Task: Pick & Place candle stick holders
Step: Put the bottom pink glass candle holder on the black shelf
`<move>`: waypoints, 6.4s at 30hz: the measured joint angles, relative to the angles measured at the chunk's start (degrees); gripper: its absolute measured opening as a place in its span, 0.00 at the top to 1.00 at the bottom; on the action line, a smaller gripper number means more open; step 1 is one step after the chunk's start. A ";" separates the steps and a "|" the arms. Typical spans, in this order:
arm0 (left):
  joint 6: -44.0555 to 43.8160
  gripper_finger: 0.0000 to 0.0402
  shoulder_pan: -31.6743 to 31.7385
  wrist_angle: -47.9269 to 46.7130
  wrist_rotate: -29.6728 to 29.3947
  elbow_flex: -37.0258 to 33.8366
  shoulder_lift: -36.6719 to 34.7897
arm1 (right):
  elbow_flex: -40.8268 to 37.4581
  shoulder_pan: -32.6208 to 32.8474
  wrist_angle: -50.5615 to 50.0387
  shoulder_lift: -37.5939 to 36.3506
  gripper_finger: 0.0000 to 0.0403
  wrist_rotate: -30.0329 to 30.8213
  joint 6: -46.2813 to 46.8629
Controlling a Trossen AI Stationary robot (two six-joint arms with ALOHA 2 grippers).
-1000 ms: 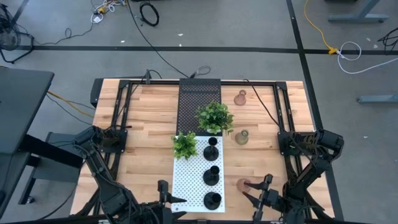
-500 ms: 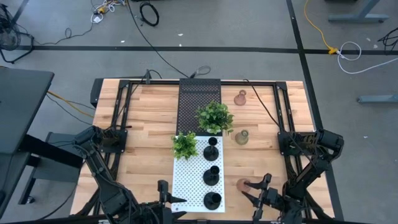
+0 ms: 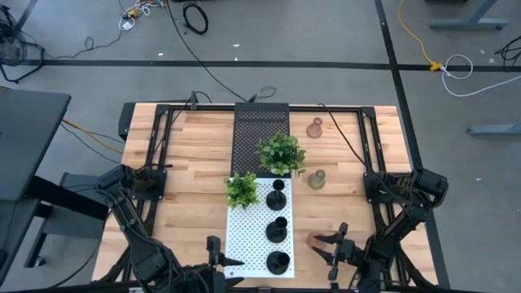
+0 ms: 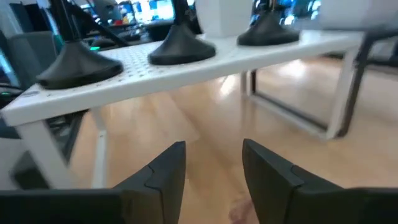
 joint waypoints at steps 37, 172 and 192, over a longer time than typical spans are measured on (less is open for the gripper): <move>-2.91 0.55 0.91 -3.02 3.43 0.02 0.04 | -0.01 -21.74 -38.89 -37.28 0.89 -74.29 18.23; 0.52 0.55 3.61 -15.48 -8.15 6.19 -5.89 | 55.37 -29.08 -85.31 -29.75 1.00 -56.98 -4.15; 9.53 0.56 21.08 -32.29 1.58 7.72 -31.11 | 70.95 -48.33 -88.10 -29.66 1.00 -65.60 -19.16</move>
